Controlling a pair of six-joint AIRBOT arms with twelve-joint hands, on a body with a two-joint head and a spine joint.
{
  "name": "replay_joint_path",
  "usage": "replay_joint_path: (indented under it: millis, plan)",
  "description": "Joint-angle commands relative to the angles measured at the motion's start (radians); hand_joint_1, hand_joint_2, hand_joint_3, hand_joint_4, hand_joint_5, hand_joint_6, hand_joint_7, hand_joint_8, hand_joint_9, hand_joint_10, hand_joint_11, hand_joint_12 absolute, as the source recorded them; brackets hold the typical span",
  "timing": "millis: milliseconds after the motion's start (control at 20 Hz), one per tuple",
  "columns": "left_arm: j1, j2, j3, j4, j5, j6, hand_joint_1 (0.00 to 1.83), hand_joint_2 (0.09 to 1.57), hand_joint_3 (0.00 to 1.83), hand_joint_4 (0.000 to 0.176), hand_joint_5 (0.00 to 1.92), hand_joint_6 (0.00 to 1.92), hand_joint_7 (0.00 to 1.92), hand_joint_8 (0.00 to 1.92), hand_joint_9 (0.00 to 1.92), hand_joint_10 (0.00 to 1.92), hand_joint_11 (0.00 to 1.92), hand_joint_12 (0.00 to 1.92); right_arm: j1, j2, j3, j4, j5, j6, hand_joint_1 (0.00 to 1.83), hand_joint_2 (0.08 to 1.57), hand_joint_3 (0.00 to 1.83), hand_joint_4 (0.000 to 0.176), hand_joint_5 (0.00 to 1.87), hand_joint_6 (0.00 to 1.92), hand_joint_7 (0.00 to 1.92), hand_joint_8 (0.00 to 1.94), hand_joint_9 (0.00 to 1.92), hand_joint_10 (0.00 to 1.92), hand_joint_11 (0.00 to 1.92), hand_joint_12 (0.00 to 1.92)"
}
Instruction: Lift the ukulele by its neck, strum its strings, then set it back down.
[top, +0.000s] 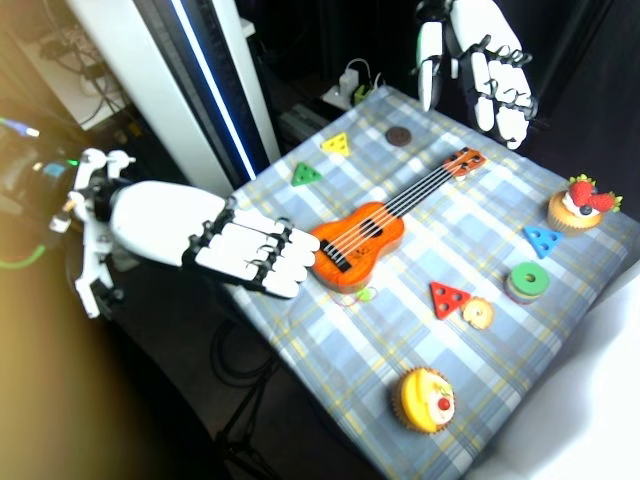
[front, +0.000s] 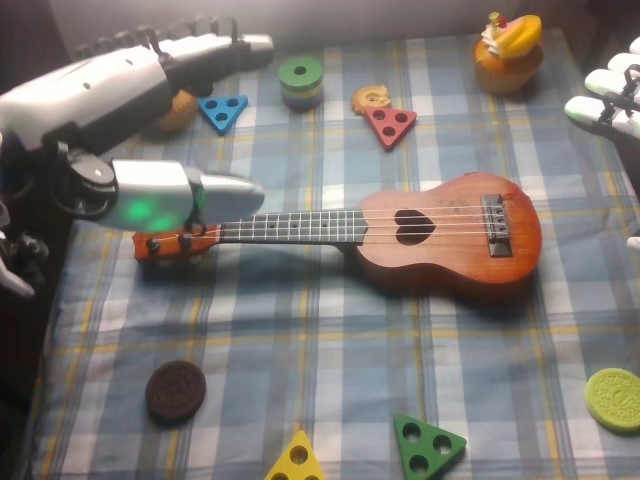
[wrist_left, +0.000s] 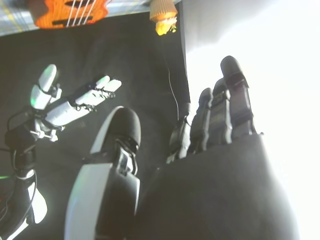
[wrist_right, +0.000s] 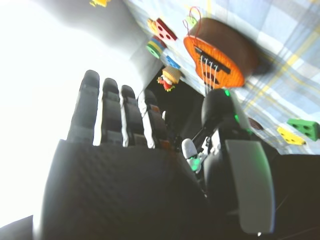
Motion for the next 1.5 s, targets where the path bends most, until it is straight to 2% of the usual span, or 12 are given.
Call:
replay_joint_path:
  millis: [0,500,600,750,850,950,1000,1100,1150,1200,1300,1450]
  plan:
    - [-0.014,0.005,-0.002,0.002,-0.09,-0.002,0.69,1.14,0.0,0.012,0.11,0.0,0.07,0.0,0.03,0.05,0.0,0.62,0.017,0.007,0.001,0.004,0.117,-0.004,0.24,1.32,0.02,0.0,0.0,0.0,0.0,0.0,0.0,0.0,0.0,0.0]
    - [-0.039,-0.066,0.065,0.023,0.108,0.007,1.05,0.99,0.0,0.053,0.14,0.0,0.12,0.0,0.13,0.02,0.0,0.5,0.017,0.0,0.003,0.009,0.125,-0.004,0.2,1.35,0.01,0.0,0.0,0.0,0.0,0.0,0.0,0.0,0.0,0.0]
    - [-0.047,-0.088,0.087,0.016,0.142,0.007,1.07,0.98,0.0,0.032,0.2,0.01,0.2,0.02,0.18,0.04,0.0,0.83,0.016,0.0,0.003,0.013,0.125,-0.004,0.22,1.35,0.0,0.0,0.0,0.0,0.0,0.0,0.0,0.0,0.0,0.0]
    - [-0.042,-0.134,0.113,-0.079,0.185,0.12,1.0,1.03,0.01,0.062,0.24,0.02,0.2,0.01,0.18,0.04,0.0,1.01,0.016,-0.001,0.004,0.018,0.128,-0.004,0.23,1.34,0.0,0.0,0.0,0.0,0.0,0.0,0.0,0.0,0.0,0.0]
    - [-0.029,-0.158,0.131,-0.132,0.193,0.166,1.0,1.07,0.01,0.058,0.31,0.05,0.26,0.03,0.23,0.07,0.0,1.1,0.016,-0.002,0.003,0.018,0.129,-0.004,0.23,1.32,0.0,0.0,0.0,0.0,0.0,0.0,0.0,0.0,0.0,0.0]
    - [-0.011,-0.185,0.156,-0.203,0.205,0.214,1.04,1.02,0.0,0.031,0.38,0.23,0.38,0.07,0.18,0.5,0.0,1.17,0.016,-0.002,0.003,0.018,0.129,-0.004,0.25,1.32,0.0,0.0,0.0,0.0,0.0,0.0,0.0,0.0,0.0,0.0]
    - [-0.005,-0.194,0.163,-0.251,0.212,0.261,1.09,1.04,0.0,0.009,0.37,0.25,0.37,0.05,0.15,0.49,0.0,0.99,0.016,-0.002,0.003,0.018,0.129,-0.004,0.24,1.33,0.0,0.0,0.0,0.0,0.0,0.0,0.0,0.0,0.0,0.0]
    - [0.006,-0.213,0.18,-0.283,0.231,0.291,1.05,1.05,0.0,0.04,0.46,0.23,0.43,0.02,0.28,0.4,0.0,1.08,0.016,-0.003,0.003,0.019,0.131,-0.004,0.27,1.33,0.0,0.0,0.0,0.0,0.0,0.0,0.0,0.0,0.0,0.0]
    - [0.008,-0.224,0.189,-0.286,0.241,0.292,1.1,1.02,0.0,0.009,0.57,0.15,0.52,0.02,0.39,0.34,0.0,1.2,0.016,-0.003,0.003,0.021,0.132,-0.004,0.3,1.33,0.0,0.0,0.0,0.0,0.0,0.0,0.0,0.0,0.0,0.0]
    - [0.011,-0.237,0.199,-0.291,0.252,0.3,1.15,1.03,0.0,0.0,0.66,0.19,0.66,0.14,0.4,0.65,0.0,1.44,0.016,-0.003,0.003,0.022,0.132,-0.004,0.31,1.34,0.0,0.0,0.0,0.0,0.0,0.0,0.0,0.0,0.0,0.0]
    - [0.018,-0.261,0.21,-0.383,0.27,0.415,1.13,1.24,0.01,0.0,0.58,1.33,0.7,1.38,0.43,1.47,0.16,1.87,0.016,-0.003,0.003,0.022,0.132,-0.004,0.27,1.35,0.0,0.0,0.0,0.0,0.0,0.0,0.0,0.0,0.0,0.0]
    - [0.034,-0.278,0.222,-0.426,0.281,0.459,1.09,1.26,0.0,0.0,0.71,1.43,0.57,1.87,0.6,1.91,0.53,1.92,0.016,-0.003,0.003,0.023,0.135,-0.004,0.26,1.36,0.0,0.0,0.0,0.0,0.0,0.0,0.0,0.0,0.0,0.0]
